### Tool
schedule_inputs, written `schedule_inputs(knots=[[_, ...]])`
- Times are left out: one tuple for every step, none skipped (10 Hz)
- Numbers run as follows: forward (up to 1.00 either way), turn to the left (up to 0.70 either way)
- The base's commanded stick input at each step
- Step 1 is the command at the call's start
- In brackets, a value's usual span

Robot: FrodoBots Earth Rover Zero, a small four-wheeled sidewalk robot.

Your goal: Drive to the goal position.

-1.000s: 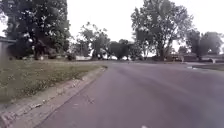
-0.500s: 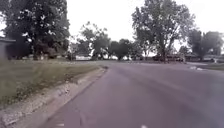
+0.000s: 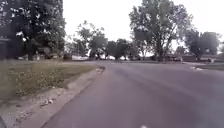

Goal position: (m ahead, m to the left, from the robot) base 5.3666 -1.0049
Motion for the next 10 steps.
schedule_inputs(knots=[[1.0, 0.0], [1.0, 0.0], [1.0, 0.0], [1.0, 0.0], [1.0, 0.0], [1.0, 0.0], [1.0, 0.0], [1.0, 0.0], [1.0, 0.0], [1.0, 0.0]])
